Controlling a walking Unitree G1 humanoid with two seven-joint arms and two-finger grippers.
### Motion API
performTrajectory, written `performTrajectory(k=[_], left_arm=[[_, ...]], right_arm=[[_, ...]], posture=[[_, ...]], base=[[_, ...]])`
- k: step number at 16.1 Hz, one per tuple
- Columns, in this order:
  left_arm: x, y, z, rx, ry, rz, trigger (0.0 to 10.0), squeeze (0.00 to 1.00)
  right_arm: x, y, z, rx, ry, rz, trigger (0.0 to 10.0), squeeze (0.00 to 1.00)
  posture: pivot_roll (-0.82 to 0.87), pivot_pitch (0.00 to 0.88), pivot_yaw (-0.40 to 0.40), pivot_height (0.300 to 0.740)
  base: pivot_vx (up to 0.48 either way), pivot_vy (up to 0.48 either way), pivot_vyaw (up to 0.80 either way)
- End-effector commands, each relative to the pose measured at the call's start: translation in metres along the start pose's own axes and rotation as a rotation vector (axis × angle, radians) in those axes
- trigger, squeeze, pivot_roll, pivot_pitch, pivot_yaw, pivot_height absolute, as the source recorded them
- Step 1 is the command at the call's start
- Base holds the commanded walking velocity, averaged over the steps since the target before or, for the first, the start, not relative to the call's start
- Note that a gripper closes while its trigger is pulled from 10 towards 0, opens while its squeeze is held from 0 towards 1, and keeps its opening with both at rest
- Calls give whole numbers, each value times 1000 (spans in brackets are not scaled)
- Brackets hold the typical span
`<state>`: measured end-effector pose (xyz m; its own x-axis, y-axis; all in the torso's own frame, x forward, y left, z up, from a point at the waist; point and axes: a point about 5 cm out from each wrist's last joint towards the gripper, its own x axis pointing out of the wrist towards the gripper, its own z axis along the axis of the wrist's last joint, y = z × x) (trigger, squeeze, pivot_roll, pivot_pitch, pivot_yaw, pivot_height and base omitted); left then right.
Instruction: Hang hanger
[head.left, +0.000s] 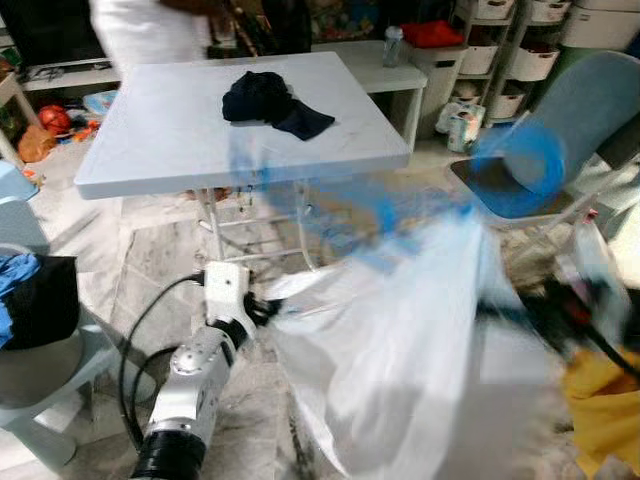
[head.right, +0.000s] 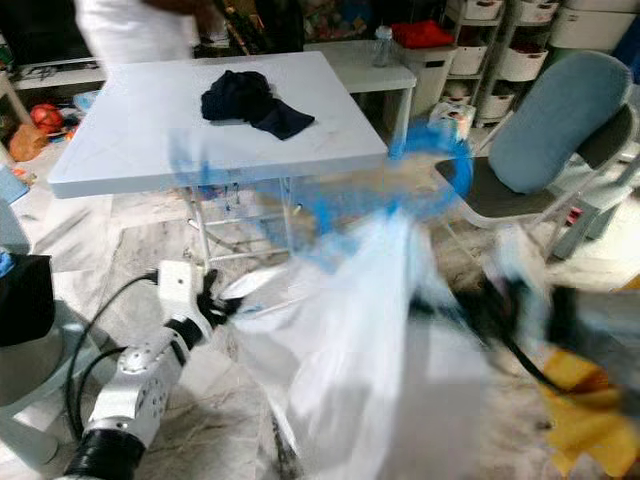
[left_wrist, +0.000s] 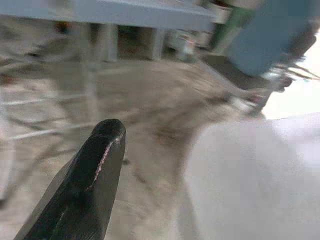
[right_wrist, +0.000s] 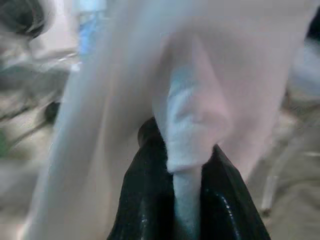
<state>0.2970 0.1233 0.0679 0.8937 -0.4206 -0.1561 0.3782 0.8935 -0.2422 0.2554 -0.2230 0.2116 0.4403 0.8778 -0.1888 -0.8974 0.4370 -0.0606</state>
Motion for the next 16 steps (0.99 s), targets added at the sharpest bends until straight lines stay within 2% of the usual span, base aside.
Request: performTrajectory(k=[1,2,3,4,6,7,8,9,10,11,12,13,14,16], left_arm=[[0,-9,0,-48,14,-68,10000,396],[-1,-13,-1,-56,23,-90,10000,1000],[-4,-19,-4,-20,54,-162,10000,1000],[-6,-22,-5,-12,55,-181,10000,1000],[-17,-23,-5,79,73,-232,10000,1000],[-22,-23,-4,107,84,-278,10000,1000],[-27,-22,0,180,88,-334,10000,1000],[-29,-22,2,196,85,-353,10000,1000],[-30,-22,6,200,70,-369,10000,1000],[-30,-22,10,214,55,-377,10000,1000],[-30,-22,12,223,47,-384,10000,1000],[-31,-23,15,245,42,-400,10000,1000],[-32,-27,17,288,49,-461,10000,1000],[-34,-28,17,361,49,-480,10000,1000]], right_arm=[[10,-15,-13,21,77,-176,10000,0],[19,-17,-36,21,190,-234,10000,0],[32,-5,-60,25,260,-195,10000,0],[39,-1,-67,73,252,-193,10000,0],[54,4,-79,57,283,-171,10000,0],[59,5,-81,27,290,-151,10000,0],[66,-1,-84,-52,290,-182,10000,0],[69,-5,-85,-76,280,-201,10000,0],[71,-11,-86,-104,282,-222,10000,0],[72,-15,-87,-95,272,-220,10000,0],[73,-17,-85,-131,259,-230,10000,0],[73,-22,-85,-210,277,-231,10000,0],[70,-25,-93,-236,341,-95,10000,0],[56,-25,-100,-315,416,39,10000,0]], posture=[[-145,0,-2,740],[-140,0,-5,740],[-134,0,-8,740],[-126,0,-14,740],[-105,0,-23,740],[-105,0,-23,740],[-95,0,-23,740],[-95,0,-23,740],[-95,0,-19,740],[-96,0,-16,740],[-96,0,-14,740],[-98,0,-10,740],[-98,0,-8,740],[-91,0,-15,740]], base=[[0,0,0],[0,0,0],[0,0,0],[0,0,0],[0,0,0],[0,0,0],[0,0,0],[0,0,0],[0,0,0],[0,0,0],[0,0,0],[0,0,0],[0,0,0],[0,0,0]])
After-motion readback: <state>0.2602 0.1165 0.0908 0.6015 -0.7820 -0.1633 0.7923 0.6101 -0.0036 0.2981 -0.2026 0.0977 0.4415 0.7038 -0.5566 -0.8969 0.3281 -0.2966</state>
